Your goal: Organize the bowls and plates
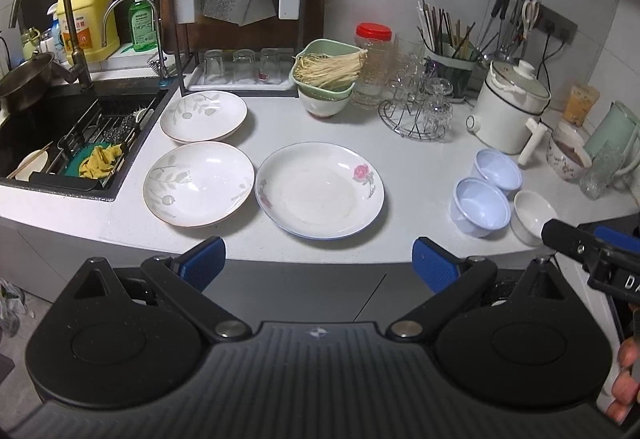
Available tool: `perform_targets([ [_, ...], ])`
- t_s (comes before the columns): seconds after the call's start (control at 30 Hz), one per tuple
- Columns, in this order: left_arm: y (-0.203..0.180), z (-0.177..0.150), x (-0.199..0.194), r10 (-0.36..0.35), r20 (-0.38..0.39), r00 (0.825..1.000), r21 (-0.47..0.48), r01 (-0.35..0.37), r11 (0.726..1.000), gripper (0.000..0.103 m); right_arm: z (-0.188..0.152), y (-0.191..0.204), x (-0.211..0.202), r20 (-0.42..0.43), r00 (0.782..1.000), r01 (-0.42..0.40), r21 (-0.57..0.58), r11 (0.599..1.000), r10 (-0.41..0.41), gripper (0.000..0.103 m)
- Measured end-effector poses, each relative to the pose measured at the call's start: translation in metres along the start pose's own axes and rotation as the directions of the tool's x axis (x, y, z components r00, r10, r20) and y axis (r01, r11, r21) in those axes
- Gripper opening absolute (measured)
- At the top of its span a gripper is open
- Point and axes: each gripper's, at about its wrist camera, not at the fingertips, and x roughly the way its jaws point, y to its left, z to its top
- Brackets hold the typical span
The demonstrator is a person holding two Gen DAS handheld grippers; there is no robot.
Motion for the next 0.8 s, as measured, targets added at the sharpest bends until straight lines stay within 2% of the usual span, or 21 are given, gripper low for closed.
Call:
perform_targets([
  [0.13,0.0,0.003,-0.004,0.021,0.022,1.0,-0.001,-0.021,1.0,0.101,0.002,0.0,-0.001,0.006,1.0,-0.012,-0.005,1.0,0.012,0.103],
  [0.37,0.004,0.002,0.001,0.029,-0.014,0.999,-0.046,-0.03,0.999,0.101,0.002,-0.002,0.001,-0.004,1.0,-0.013,0.001,1.0,0.013,0.103],
  [0.8,0.014,0.0,0.002,0.058,-0.021,0.998,-0.081,-0.059,0.995,0.101,0.0,-0.001,0.003,-0.017,1.0,-0.011,0.006,1.0,0.011,0.103],
])
